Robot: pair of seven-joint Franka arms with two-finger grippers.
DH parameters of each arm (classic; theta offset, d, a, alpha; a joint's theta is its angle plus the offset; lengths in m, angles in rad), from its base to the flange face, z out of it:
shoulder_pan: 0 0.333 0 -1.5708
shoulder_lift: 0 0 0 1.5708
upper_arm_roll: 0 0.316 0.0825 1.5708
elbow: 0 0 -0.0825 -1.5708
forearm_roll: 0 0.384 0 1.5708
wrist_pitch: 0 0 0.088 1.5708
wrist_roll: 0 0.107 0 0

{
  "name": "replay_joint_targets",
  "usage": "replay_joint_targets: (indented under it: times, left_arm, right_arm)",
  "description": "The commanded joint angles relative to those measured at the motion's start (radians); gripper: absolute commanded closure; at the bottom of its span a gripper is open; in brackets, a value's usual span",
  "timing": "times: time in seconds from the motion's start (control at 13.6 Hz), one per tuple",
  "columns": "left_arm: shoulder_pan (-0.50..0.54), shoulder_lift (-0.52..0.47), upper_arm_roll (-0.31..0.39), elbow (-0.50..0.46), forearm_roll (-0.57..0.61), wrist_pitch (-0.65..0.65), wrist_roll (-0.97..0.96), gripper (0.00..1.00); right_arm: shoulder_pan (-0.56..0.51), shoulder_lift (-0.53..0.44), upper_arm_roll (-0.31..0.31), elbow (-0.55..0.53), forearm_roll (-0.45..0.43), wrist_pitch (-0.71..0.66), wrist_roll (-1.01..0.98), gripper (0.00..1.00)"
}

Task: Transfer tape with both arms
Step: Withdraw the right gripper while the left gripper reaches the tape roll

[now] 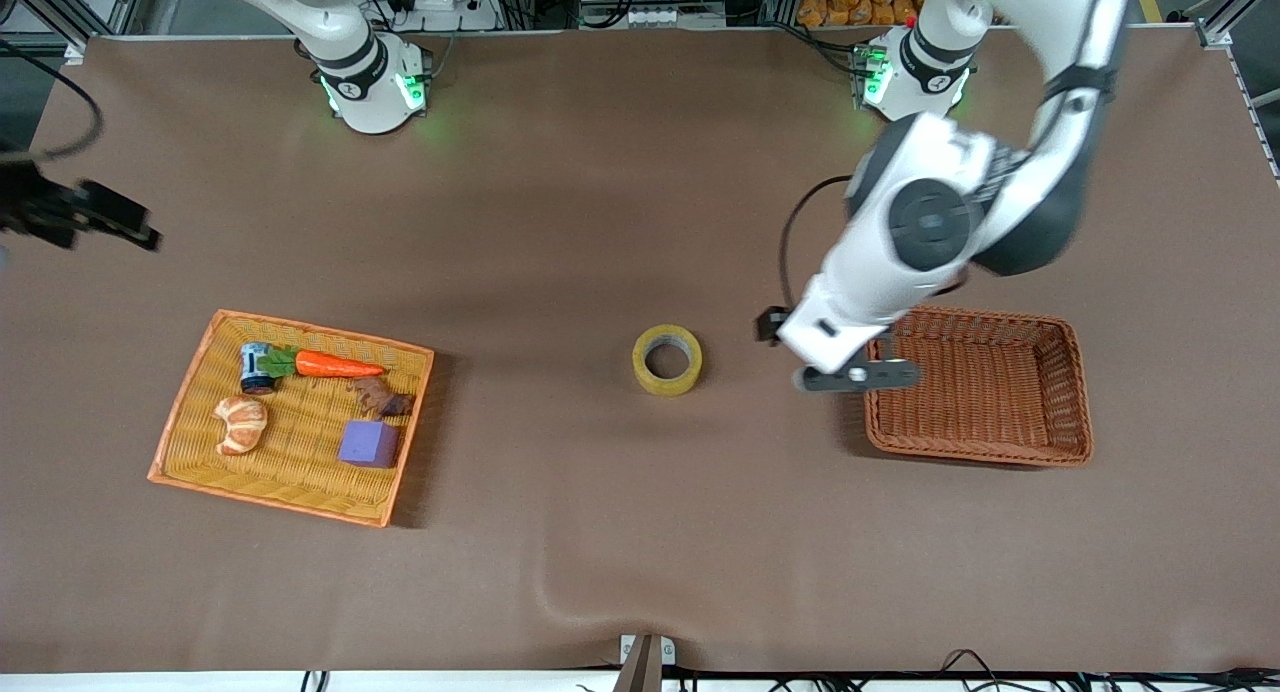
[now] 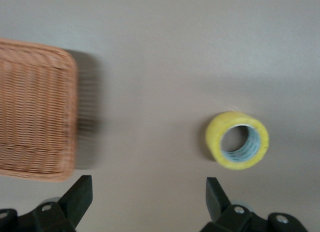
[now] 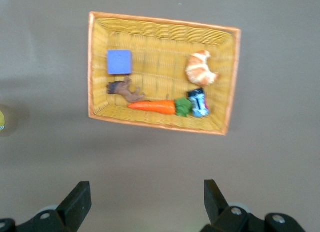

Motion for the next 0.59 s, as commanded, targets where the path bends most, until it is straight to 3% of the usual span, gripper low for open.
replay_joint_targets:
  times: [0.0,0.15,0.52]
  left_arm:
    - [-0.051,0.087,0.011,0.030,-0.009,0.087,-0.041,0.00]
    - [-0.083,0.139,0.011,0.029,-0.003,0.151,-0.041,0.00]
    - [-0.150,0.229,0.011,0.016,-0.003,0.233,-0.046,0.00]
  right_arm:
    - [-0.035,-0.059,0.016,0.011,-0.058,-0.037,-0.016,0.00]
    - [-0.032,-0.065,0.024,0.002,-0.062,-0.124,-0.004,0.00]
    - [-0.024,-0.053,0.020,0.000,-0.077,-0.082,-0.011,0.00]
